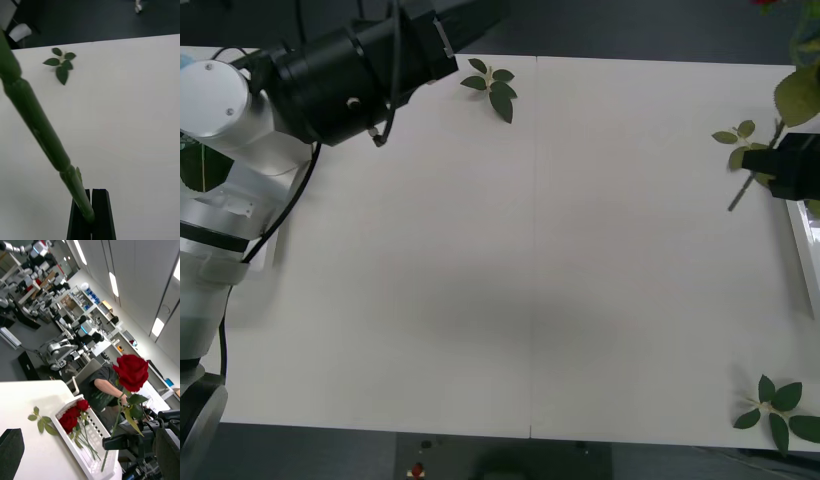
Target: Put the red flowers into the right box and the blue flowers into the left box
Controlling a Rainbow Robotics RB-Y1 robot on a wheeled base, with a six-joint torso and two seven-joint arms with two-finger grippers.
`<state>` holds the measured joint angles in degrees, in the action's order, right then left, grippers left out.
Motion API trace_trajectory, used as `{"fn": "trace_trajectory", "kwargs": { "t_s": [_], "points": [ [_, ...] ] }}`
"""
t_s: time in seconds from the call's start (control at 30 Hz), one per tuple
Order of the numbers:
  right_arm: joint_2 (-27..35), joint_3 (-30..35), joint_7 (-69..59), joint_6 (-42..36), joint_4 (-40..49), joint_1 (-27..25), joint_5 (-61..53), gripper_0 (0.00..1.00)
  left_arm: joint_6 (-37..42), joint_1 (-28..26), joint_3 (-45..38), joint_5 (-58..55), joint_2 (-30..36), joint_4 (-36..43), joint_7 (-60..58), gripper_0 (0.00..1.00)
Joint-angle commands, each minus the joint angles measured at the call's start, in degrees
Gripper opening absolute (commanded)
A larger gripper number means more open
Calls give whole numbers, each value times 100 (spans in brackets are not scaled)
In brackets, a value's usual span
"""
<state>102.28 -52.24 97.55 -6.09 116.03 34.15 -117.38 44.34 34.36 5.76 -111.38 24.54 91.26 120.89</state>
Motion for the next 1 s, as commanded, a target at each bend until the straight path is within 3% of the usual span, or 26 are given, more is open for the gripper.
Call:
{"fn": "trace_trajectory", "kwargs": {
  "t_s": [0.03,0.17,0.33,0.6,0.87,1.0],
  "points": [
    [406,39,-148,-578,-582,47,101,0,225,-132,-426,239,341,234,427,100],
    [635,48,-122,-1395,-1452,65,242,0,585,-246,-804,925,666,234,480,100],
    [477,83,-87,-2186,-2568,65,963,0,1332,-281,-1323,1435,991,-21,471,100],
    [-429,83,133,-2810,-4888,74,2457,0,2923,-228,-1815,1663,1290,-496,506,100],
    [-1650,65,256,-2802,-6787,83,3511,0,4944,-220,-1815,1848,1246,-698,436,100],
    [-2116,65,291,-2749,-7376,135,3705,0,5472,-228,-1815,1821,1202,-777,436,100]
  ]
}}
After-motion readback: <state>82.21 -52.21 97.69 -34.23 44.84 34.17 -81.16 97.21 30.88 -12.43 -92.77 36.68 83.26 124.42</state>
